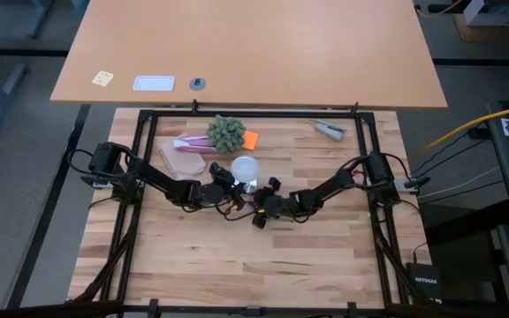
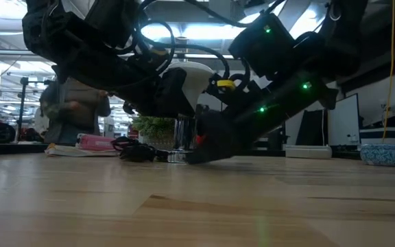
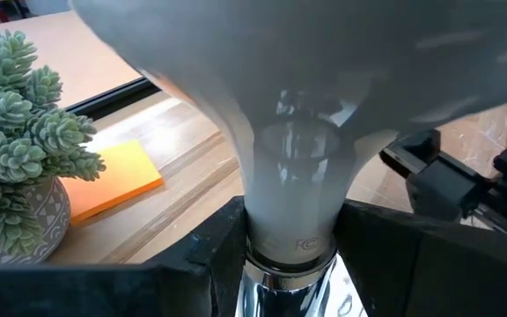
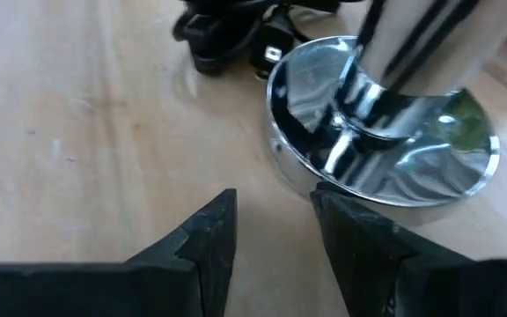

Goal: Screw lightbulb
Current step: Insert the lightbulb into the lamp

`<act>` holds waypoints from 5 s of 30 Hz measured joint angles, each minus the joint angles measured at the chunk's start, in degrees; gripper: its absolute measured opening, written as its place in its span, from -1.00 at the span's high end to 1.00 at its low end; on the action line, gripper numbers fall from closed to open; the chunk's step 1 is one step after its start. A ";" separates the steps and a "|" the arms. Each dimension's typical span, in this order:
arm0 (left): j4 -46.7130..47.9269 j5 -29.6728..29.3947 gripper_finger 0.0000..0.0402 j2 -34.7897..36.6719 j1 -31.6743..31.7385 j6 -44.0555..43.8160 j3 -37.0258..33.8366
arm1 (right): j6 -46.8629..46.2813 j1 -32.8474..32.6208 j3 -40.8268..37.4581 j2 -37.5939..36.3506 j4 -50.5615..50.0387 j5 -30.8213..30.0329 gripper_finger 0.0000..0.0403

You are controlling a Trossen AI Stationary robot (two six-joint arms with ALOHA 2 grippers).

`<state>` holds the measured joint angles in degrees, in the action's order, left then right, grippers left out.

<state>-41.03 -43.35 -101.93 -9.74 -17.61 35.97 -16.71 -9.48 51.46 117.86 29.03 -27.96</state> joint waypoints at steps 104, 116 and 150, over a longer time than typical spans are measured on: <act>0.32 -1.63 0.25 -0.04 0.07 -1.25 -0.02 | -7.48 -6.72 0.08 -1.16 -6.77 -8.87 0.17; 0.08 -0.54 0.25 -0.02 0.04 -1.25 -0.02 | -4.87 -6.51 -0.13 -3.28 -18.77 -27.85 0.17; 0.13 -0.74 0.25 -0.02 -0.04 -1.53 0.02 | -4.11 -6.69 0.04 -10.16 -4.59 8.97 0.17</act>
<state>-40.91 -44.10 -101.95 -9.78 -19.13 35.99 -20.82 -16.17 51.51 107.70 24.43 -18.98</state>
